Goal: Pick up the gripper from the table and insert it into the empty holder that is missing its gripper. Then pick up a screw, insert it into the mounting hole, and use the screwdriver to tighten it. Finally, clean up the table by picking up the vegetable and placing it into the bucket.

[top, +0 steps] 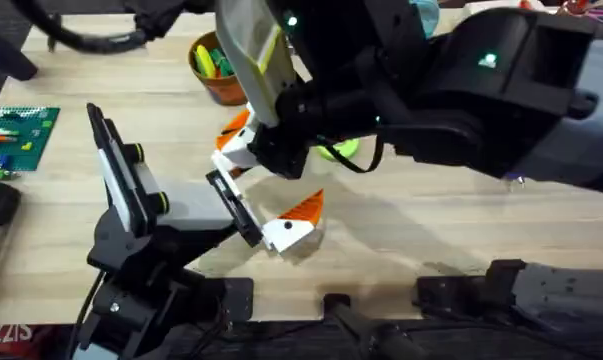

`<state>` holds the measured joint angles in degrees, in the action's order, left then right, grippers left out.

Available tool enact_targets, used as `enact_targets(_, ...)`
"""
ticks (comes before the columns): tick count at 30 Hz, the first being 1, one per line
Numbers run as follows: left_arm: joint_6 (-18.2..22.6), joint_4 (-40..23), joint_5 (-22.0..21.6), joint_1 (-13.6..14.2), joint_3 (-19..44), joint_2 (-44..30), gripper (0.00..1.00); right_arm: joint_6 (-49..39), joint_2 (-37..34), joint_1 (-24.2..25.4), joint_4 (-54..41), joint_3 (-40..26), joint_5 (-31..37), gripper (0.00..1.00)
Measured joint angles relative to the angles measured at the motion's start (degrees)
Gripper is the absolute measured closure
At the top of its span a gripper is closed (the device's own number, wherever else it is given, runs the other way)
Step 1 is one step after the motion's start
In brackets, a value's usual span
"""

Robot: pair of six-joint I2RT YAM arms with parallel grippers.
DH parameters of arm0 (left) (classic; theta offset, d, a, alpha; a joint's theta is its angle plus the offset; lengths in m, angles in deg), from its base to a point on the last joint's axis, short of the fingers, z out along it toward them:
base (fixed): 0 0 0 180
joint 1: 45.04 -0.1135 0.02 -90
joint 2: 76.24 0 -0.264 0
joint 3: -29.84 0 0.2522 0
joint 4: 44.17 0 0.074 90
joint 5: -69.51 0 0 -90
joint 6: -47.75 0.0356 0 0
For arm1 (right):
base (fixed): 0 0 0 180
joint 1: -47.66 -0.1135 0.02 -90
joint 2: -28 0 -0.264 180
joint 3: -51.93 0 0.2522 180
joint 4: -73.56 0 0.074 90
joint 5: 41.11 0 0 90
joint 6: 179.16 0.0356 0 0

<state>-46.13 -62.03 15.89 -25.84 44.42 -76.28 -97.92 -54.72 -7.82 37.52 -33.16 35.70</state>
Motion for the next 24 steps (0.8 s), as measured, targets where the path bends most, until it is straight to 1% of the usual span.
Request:
enact_targets(10,0.0,0.0,0.0,0.0,0.0,0.01,0.015,-2.83,0.0,0.0,-0.09,0.0,0.22,0.995)
enact_targets(24,-0.01,0.0,0.0,0.0,0.0,0.0,0.015,-4.01,0.0,0.0,-1.74,-0.01,0.47,0.993)
